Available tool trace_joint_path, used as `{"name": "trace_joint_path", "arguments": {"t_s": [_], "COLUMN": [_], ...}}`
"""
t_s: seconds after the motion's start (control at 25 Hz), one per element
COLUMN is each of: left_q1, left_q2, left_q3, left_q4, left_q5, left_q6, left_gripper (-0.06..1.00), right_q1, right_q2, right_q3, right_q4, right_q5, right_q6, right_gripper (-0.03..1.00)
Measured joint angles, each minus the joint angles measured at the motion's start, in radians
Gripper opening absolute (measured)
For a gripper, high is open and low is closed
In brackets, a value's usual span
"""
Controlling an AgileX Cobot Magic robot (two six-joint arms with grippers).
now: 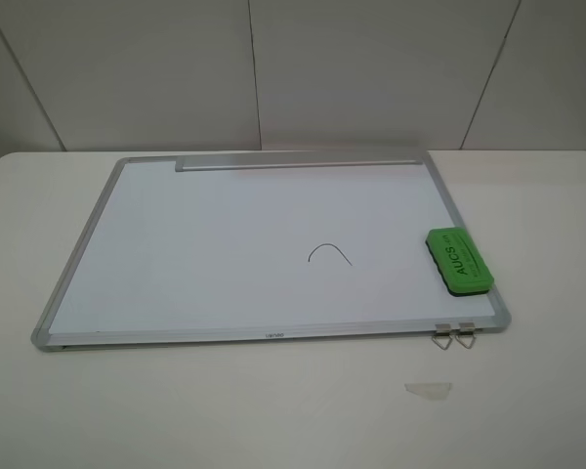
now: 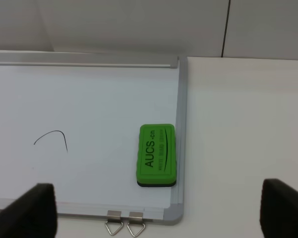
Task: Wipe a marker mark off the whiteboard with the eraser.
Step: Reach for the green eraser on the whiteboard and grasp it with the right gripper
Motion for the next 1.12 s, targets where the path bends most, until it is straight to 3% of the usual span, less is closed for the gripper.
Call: {"name": "trace_joint_path", "arguments": {"t_s": [1.12], "left_q1": [0.000], "left_q2": [0.000], "left_q3": [0.000], "left_q4": [0.000], "left_q5": [0.000], "left_q6": [0.000], "left_gripper": [0.69], "right_q1": [0.000], "right_q2": [0.000], "right_q3": [0.000], "right_q4": [0.000], "right_q5": [0.000], "right_q6": [0.000], "right_gripper": [0.82]}}
